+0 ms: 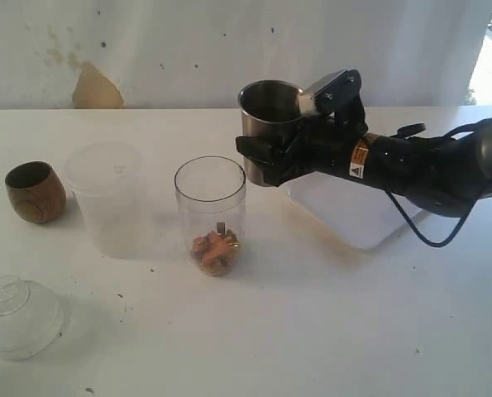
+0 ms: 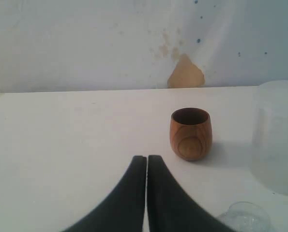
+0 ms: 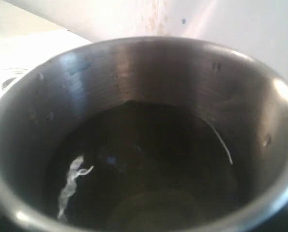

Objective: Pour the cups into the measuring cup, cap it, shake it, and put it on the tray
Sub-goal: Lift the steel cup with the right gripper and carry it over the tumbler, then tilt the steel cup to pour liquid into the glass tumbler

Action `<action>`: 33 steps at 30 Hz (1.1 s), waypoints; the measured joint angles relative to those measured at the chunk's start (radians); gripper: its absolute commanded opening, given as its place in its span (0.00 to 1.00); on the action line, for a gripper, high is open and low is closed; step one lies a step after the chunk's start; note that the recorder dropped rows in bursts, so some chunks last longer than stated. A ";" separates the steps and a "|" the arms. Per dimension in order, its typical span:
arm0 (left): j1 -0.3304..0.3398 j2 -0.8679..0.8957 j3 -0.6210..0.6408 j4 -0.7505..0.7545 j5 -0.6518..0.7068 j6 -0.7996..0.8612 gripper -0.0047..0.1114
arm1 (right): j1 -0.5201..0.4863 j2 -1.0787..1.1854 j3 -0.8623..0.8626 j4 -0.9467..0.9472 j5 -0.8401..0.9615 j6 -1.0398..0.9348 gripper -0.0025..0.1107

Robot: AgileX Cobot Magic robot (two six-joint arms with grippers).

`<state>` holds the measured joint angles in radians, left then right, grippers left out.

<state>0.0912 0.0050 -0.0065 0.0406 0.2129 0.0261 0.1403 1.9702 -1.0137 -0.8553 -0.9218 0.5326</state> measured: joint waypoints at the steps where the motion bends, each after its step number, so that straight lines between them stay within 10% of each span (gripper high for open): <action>1: 0.000 0.000 0.000 0.000 0.000 0.000 0.05 | 0.004 0.002 -0.008 0.000 0.002 0.000 0.02; 33: 0.000 0.000 0.000 0.000 0.000 0.000 0.05 | 0.022 0.010 -0.107 -0.152 0.006 -0.175 0.02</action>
<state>0.0912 0.0050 -0.0065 0.0406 0.2129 0.0261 0.1623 1.9802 -1.1210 -1.0073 -0.9154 0.3578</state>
